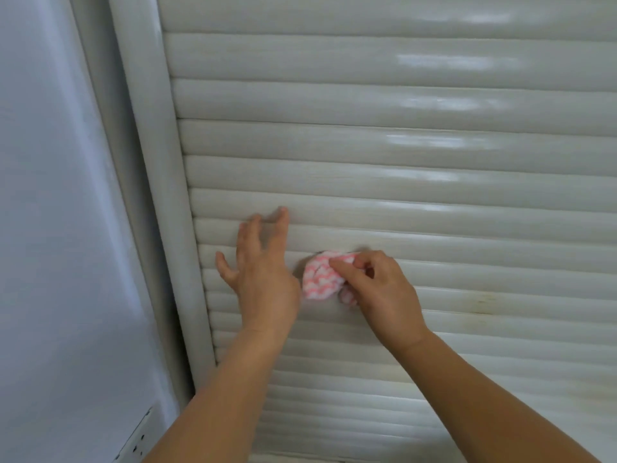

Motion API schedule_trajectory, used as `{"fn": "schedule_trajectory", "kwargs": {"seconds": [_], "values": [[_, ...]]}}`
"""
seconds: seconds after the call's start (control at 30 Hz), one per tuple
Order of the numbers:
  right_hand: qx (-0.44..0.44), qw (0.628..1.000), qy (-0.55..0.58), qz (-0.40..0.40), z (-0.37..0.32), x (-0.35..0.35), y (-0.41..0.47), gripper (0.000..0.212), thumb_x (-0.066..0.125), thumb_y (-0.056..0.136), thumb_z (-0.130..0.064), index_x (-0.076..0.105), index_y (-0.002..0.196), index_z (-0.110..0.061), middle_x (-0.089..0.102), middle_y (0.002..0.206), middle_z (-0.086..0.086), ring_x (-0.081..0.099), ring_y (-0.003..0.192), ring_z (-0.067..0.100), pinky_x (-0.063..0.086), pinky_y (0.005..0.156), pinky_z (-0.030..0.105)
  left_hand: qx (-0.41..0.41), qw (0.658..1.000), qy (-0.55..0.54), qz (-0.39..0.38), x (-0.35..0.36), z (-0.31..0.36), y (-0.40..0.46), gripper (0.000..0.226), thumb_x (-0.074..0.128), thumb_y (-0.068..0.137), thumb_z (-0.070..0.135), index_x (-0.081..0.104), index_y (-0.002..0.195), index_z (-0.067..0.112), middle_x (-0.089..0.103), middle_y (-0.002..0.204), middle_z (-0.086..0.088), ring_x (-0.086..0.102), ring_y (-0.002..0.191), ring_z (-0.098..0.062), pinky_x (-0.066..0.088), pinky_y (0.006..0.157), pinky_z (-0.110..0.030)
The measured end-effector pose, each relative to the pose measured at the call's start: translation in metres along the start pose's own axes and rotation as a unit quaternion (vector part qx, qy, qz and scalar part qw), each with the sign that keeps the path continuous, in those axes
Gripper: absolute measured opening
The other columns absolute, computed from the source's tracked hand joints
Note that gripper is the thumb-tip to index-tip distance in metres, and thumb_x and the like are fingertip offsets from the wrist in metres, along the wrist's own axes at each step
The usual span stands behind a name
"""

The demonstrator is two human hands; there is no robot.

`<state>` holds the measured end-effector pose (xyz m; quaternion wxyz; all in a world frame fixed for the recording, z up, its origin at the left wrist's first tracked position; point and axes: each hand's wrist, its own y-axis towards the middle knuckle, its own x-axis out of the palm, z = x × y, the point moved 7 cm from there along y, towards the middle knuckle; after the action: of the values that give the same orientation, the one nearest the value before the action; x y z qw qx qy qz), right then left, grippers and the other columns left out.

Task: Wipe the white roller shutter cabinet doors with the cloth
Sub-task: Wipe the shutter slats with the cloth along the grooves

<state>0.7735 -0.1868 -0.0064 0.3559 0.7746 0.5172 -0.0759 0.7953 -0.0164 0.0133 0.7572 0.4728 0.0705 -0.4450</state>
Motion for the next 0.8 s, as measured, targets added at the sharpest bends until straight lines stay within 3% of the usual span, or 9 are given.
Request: {"fn": "schedule_trajectory", "kwargs": {"seconds": [0.17, 0.33, 0.47, 0.5, 0.57, 0.63, 0.67, 0.73, 0.8], "values": [[0.064, 0.983, 0.123, 0.117, 0.034, -0.058, -0.006, 0.025, 0.068, 0.081, -0.045, 0.059, 0.078, -0.023, 0.067, 0.069, -0.002, 0.066, 0.066, 0.017, 0.053, 0.072, 0.047, -0.040, 0.999, 0.001, 0.007, 0.014, 0.012, -0.004, 0.077, 0.045, 0.085, 0.002, 0.016, 0.147, 0.037, 0.002, 0.156, -0.008, -0.001, 0.144, -0.024, -0.008, 0.109, -0.055], [0.038, 0.949, 0.036, 0.311, 0.052, -0.130, -0.013, 0.019, 0.055, 0.091, -0.015, 0.065, 0.107, -0.015, 0.052, 0.094, -0.008, 0.054, 0.073, -0.002, 0.048, 0.062, 0.014, -0.044, 0.999, -0.009, 0.008, 0.022, 0.011, -0.003, 0.069, 0.051, 0.089, 0.017, 0.017, 0.147, 0.031, 0.002, 0.156, -0.011, 0.000, 0.144, -0.027, -0.004, 0.109, -0.059], [0.062, 0.890, 0.050, 0.448, 0.052, -0.149, -0.009, 0.031, 0.051, 0.093, -0.010, 0.067, 0.113, -0.027, 0.036, 0.100, -0.013, 0.053, 0.079, 0.011, 0.052, 0.078, 0.037, -0.052, 0.998, -0.038, 0.017, 0.029, 0.014, -0.002, 0.073, 0.059, 0.086, 0.033, 0.021, 0.147, 0.023, 0.005, 0.155, -0.018, 0.001, 0.143, -0.034, 0.001, 0.108, -0.062], [0.067, 0.884, 0.059, 0.460, 0.049, -0.145, -0.008, 0.032, 0.050, 0.094, -0.012, 0.066, 0.116, -0.029, 0.035, 0.100, -0.014, 0.054, 0.081, 0.013, 0.052, 0.081, 0.038, -0.051, 0.998, -0.041, 0.017, 0.031, 0.015, -0.002, 0.078, 0.061, 0.083, 0.039, 0.019, 0.147, 0.022, 0.004, 0.155, -0.019, 0.000, 0.143, -0.034, 0.001, 0.108, -0.062], [0.070, 0.879, 0.060, 0.467, 0.045, -0.136, -0.004, 0.030, 0.050, 0.096, -0.017, 0.063, 0.122, -0.027, 0.039, 0.100, -0.018, 0.053, 0.080, 0.007, 0.046, 0.079, 0.022, -0.050, 0.998, -0.046, 0.017, 0.038, 0.016, -0.002, 0.091, 0.065, 0.078, 0.048, 0.016, 0.148, 0.020, 0.003, 0.154, -0.022, -0.002, 0.143, -0.036, 0.000, 0.107, -0.063], [0.083, 0.888, 0.116, 0.438, 0.040, -0.124, 0.000, 0.025, 0.052, 0.097, -0.028, 0.062, 0.117, -0.015, 0.050, 0.087, -0.029, 0.054, 0.073, -0.003, 0.038, 0.066, 0.006, -0.042, 0.998, -0.042, 0.034, 0.044, 0.018, -0.003, 0.099, 0.070, 0.072, 0.051, 0.016, 0.148, 0.019, 0.005, 0.153, -0.026, 0.002, 0.142, -0.039, 0.002, 0.105, -0.066], [0.077, 0.901, 0.133, 0.405, 0.036, -0.116, 0.004, 0.025, 0.053, 0.096, -0.034, 0.060, 0.110, -0.016, 0.053, 0.082, -0.029, 0.056, 0.072, -0.004, 0.039, 0.061, 0.006, -0.017, 0.998, -0.032, 0.045, 0.046, 0.024, -0.003, 0.099, 0.071, 0.070, 0.052, 0.018, 0.147, 0.020, 0.007, 0.152, -0.028, 0.005, 0.142, -0.040, 0.004, 0.104, -0.068], [0.055, 0.928, 0.147, 0.337, 0.027, -0.101, 0.012, 0.016, 0.057, 0.090, -0.048, 0.059, 0.092, -0.033, 0.056, 0.079, -0.021, 0.060, 0.075, 0.003, 0.049, 0.067, 0.018, 0.085, 0.994, 0.001, 0.069, 0.049, 0.050, -0.007, 0.087, 0.066, 0.072, 0.053, 0.026, 0.144, 0.025, 0.012, 0.153, -0.023, 0.010, 0.141, -0.037, 0.005, 0.103, -0.069], [0.046, 0.944, 0.166, 0.282, 0.028, -0.094, 0.021, 0.023, 0.058, 0.079, -0.066, 0.055, 0.080, -0.043, 0.057, 0.081, -0.013, 0.063, 0.081, 0.014, 0.054, 0.075, 0.042, 0.188, 0.979, 0.023, 0.080, 0.052, 0.085, -0.012, 0.072, 0.052, 0.076, 0.053, 0.032, 0.141, 0.028, 0.015, 0.153, -0.015, 0.011, 0.142, -0.032, 0.003, 0.104, -0.068]]}}
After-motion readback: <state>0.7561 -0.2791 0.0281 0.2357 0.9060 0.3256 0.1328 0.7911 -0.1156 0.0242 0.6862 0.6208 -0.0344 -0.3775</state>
